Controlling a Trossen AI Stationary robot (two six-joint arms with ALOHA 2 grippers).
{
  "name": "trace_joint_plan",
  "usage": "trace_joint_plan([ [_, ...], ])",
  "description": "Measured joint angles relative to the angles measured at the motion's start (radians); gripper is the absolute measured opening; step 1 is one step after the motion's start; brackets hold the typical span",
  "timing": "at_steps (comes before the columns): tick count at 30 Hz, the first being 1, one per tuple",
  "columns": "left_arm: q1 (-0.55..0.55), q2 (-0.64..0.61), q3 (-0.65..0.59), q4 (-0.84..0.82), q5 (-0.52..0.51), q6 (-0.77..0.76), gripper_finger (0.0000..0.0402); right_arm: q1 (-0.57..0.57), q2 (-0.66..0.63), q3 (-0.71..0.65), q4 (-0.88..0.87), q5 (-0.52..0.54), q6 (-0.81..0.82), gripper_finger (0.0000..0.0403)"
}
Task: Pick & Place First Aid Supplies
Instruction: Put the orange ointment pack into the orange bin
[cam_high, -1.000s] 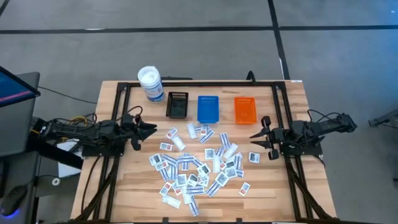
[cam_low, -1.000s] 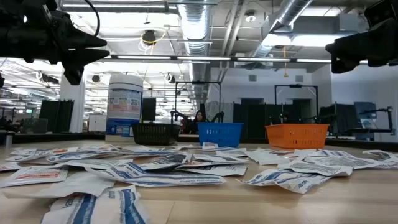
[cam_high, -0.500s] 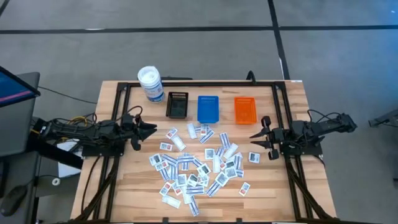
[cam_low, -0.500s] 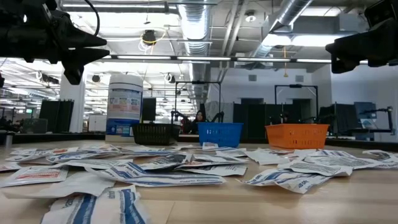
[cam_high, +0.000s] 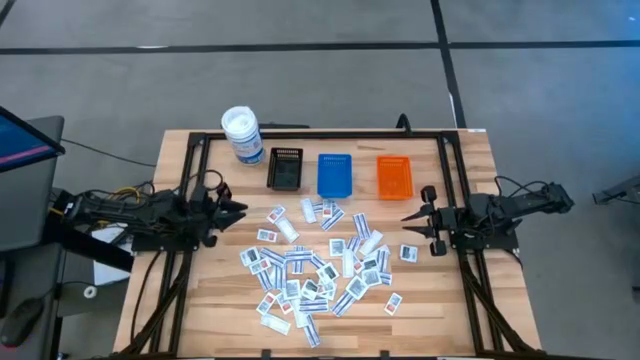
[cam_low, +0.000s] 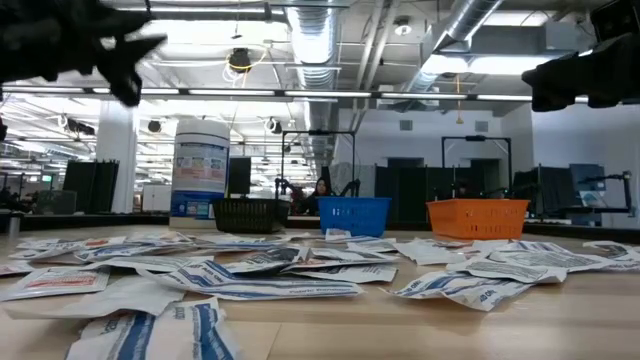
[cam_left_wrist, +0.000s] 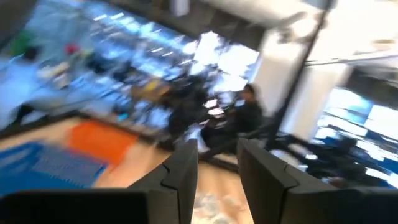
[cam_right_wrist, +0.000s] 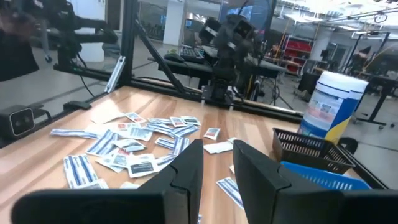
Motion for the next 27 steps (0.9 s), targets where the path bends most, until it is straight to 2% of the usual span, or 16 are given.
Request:
trace_joint_plan([
  [2,-0.001,0.027,0.0,0.043,0.07,0.027,0.0105,0.0,0.0,0.0,0.001,0.0,0.0,0.0082],
  [5,0.0,0.099,0.009,0.052,0.086,0.044,0.0099,0.002,0.0,-0.001,0.011,-0.002,0.106,0.0082],
  [8,0.0,0.22,0.055,0.051,0.081,0.089,0.0097,0.001,0.0,-0.001,0.045,-0.002,0.254,0.0082],
  [13,0.0,0.468,0.208,0.026,0.074,0.158,0.0097,0.001,0.0,-0.001,0.057,-0.002,0.262,0.0082],
  [16,0.0,0.594,0.308,-0.071,0.074,0.164,0.0097,0.0,0.0,-0.001,0.06,-0.002,0.261,0.0082],
  [19,0.0,0.662,0.414,-0.243,0.074,0.2,0.0097,-0.013,0.0,-0.001,0.109,0.029,0.213,0.0082],
  [22,0.0,0.688,0.488,-0.406,0.062,0.199,0.0097,-0.029,0.0,-0.001,0.183,0.045,0.214,0.0083],
  [27,0.0,0.672,0.549,-0.556,0.06,0.097,0.0099,-0.034,0.003,-0.001,0.196,0.042,0.233,0.0105],
])
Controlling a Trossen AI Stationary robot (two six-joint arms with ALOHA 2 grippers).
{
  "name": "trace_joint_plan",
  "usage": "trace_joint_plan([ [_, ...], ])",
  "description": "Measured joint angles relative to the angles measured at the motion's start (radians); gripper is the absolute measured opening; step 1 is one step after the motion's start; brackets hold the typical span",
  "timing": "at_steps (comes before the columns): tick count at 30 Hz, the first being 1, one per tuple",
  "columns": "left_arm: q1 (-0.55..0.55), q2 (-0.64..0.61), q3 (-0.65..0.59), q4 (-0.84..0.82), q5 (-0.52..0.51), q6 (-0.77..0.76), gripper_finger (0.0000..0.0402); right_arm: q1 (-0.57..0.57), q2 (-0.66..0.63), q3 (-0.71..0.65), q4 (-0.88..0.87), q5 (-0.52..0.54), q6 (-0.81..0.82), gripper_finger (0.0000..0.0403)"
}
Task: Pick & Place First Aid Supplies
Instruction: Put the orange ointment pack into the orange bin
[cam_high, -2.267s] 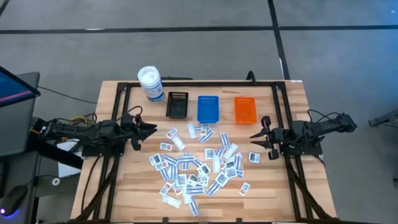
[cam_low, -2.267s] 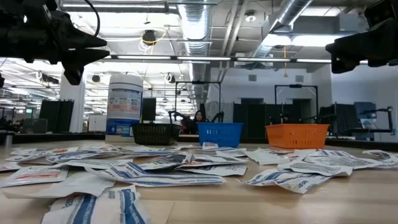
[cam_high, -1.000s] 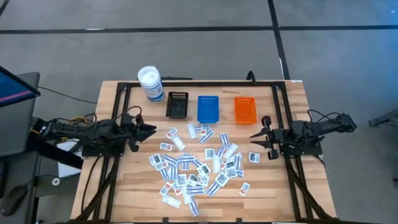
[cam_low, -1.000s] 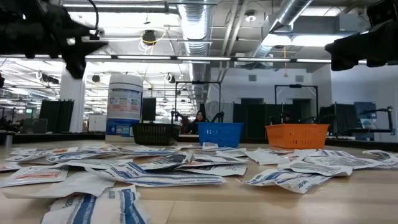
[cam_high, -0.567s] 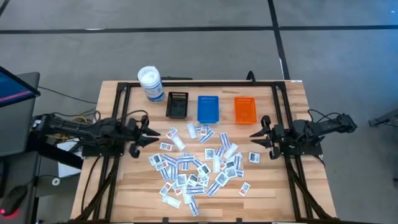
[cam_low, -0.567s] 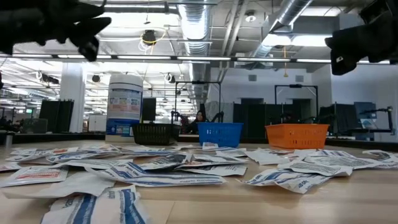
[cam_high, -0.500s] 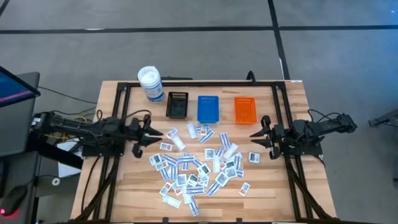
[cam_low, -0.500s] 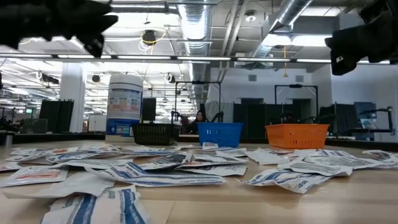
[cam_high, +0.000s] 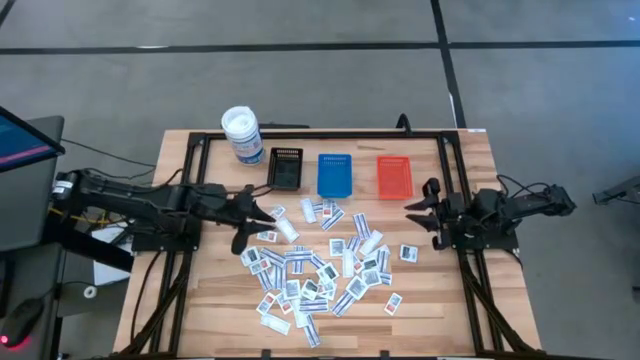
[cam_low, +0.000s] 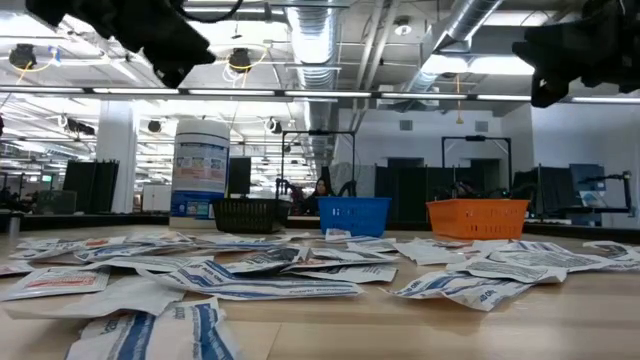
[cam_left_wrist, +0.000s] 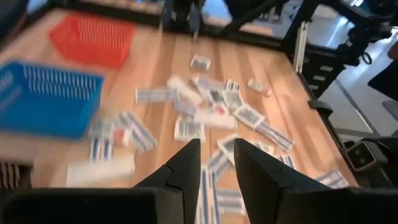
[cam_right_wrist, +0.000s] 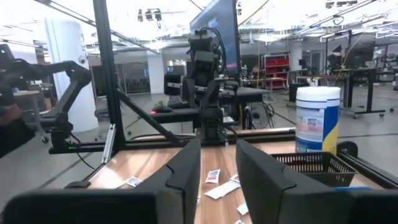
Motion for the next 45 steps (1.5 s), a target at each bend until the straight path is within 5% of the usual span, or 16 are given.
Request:
trace_joint_plan([
  [5,0.001,0.016,-0.011,-0.165,-0.03,-0.146,0.0116,0.0,0.049,0.0,0.002,0.007,0.002,0.0161],
  [13,0.001,0.119,-0.085,-0.177,-0.033,-0.256,0.0151,0.001,0.119,0.0,0.068,0.03,0.003,0.0232],
  [28,0.045,0.352,-0.095,-0.106,-0.097,-0.151,0.0161,0.0,0.129,0.0,0.089,0.03,0.037,0.0222],
  [38,0.14,0.431,-0.095,-0.09,0.092,-0.151,0.0145,0.0,0.129,0.0,0.107,0.03,0.029,0.0222],
  [45,0.228,0.432,-0.095,-0.088,0.131,-0.098,0.014,0.0,0.129,0.0,0.106,0.031,0.029,0.0221],
])
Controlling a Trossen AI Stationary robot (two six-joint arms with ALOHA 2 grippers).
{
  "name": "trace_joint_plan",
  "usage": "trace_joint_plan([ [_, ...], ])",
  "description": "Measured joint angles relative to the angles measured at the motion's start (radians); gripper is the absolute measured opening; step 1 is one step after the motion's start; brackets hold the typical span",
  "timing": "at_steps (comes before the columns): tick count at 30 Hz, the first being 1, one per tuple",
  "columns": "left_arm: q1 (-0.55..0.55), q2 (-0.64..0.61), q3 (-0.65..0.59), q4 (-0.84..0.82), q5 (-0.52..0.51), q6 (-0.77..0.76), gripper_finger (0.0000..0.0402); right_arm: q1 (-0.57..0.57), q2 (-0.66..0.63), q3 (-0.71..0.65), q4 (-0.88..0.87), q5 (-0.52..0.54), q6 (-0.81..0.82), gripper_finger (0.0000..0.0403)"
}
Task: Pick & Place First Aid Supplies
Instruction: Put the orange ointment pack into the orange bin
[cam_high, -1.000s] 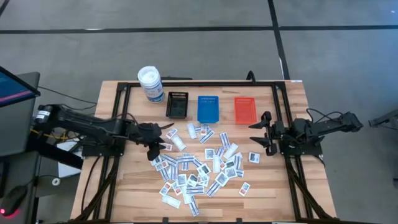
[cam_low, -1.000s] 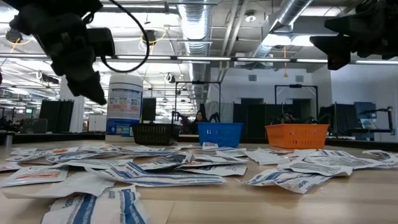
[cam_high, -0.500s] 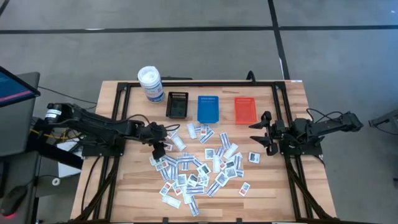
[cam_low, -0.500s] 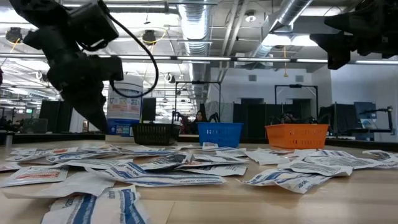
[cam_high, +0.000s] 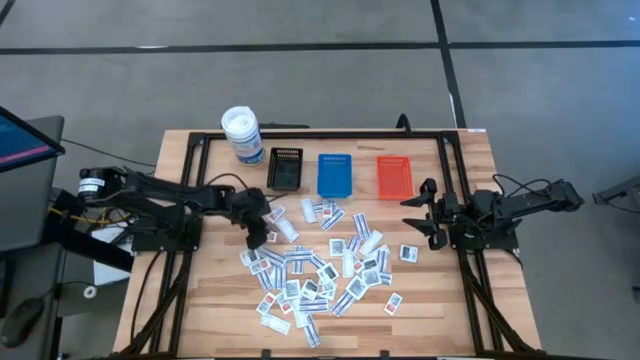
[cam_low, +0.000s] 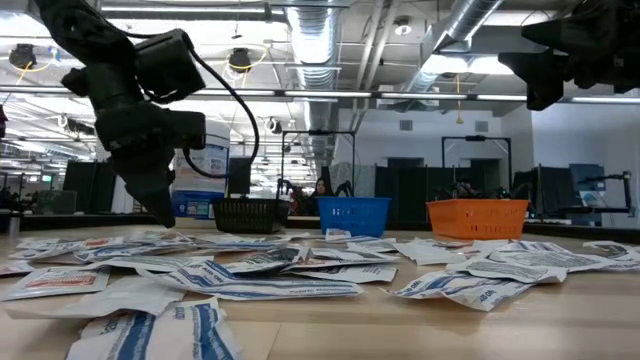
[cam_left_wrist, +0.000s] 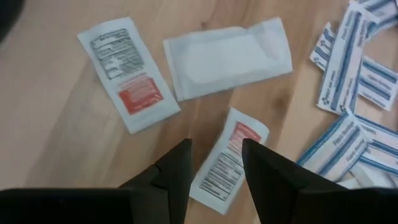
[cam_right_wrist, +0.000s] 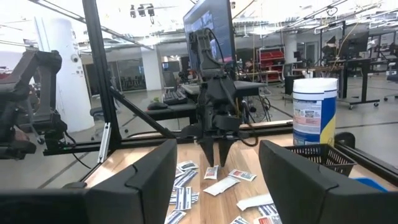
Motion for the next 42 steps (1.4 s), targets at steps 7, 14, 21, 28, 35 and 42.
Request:
trace_joint_plan([
  [7,0.032,0.01,-0.019,0.009,0.078,0.006,0.0135,0.0,0.0,0.0,-0.001,0.0,0.0,0.0221],
  [14,0.032,0.008,-0.067,0.051,0.072,0.008,0.0123,0.0,0.0,0.001,-0.001,0.0,0.0,0.0221],
  [21,0.032,-0.005,-0.07,0.11,0.061,0.049,0.0118,0.0,0.0,0.001,-0.001,0.0,0.0,0.0221],
  [28,0.032,0.046,-0.068,0.113,0.064,0.052,0.0115,0.0,0.0,0.001,-0.002,0.0,0.0,0.0221],
  [35,0.033,0.057,-0.068,0.117,0.08,0.053,0.0094,0.0,0.0,0.001,-0.002,0.0,0.0,0.0221],
  [42,0.029,0.033,-0.073,0.101,0.131,0.052,0.0008,0.0,0.0,0.001,-0.002,0.0,0.0,0.0221],
])
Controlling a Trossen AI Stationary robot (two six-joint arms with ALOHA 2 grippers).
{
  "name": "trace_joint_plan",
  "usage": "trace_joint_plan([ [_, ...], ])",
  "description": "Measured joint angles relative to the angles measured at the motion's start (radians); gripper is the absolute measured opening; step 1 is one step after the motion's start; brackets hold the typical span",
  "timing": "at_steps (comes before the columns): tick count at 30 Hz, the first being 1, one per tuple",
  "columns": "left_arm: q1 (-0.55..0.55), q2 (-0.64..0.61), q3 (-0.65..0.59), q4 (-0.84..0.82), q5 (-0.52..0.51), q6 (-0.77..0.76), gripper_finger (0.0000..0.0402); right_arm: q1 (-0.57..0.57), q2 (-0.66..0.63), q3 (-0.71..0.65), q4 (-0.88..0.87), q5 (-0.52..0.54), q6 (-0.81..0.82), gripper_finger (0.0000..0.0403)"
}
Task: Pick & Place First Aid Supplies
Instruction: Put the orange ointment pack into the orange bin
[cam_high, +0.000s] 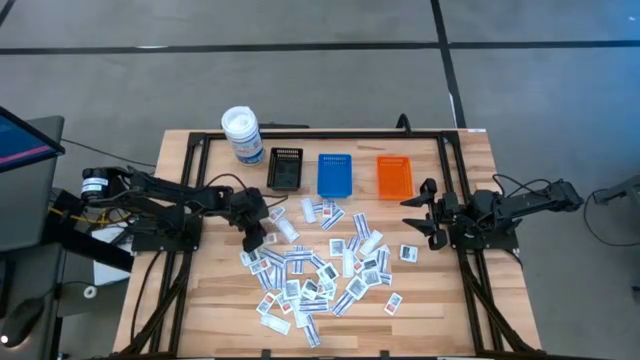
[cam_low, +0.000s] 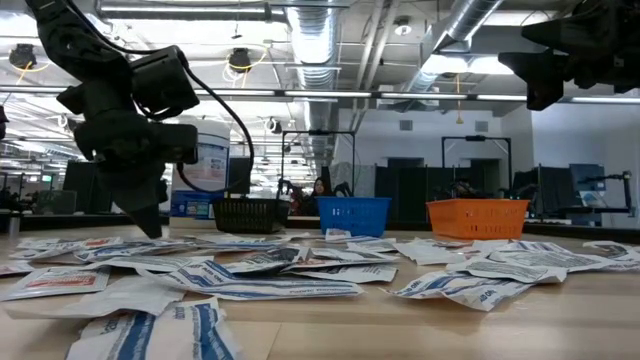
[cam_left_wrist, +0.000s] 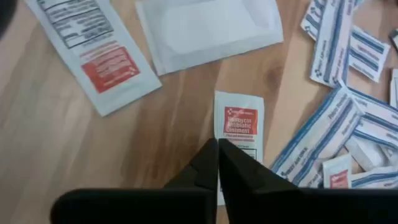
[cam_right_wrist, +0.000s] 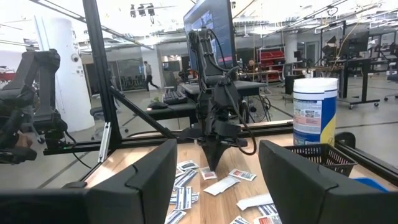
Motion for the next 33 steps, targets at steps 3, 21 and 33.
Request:
trace_joint_plan([
  [3,-0.009,0.0,0.0,0.004,0.0,-0.003,0.0007,0.0,0.0,0.0,0.0,0.001,0.0,0.0221],
  [21,-0.009,-0.002,0.002,0.321,-0.061,0.003,0.0003,0.0,0.055,0.001,0.134,0.003,-0.026,0.0221],
  [33,-0.009,-0.002,0.003,0.663,-0.129,0.104,0.0004,-0.01,0.36,0.036,0.332,0.079,-0.007,0.0221],
])
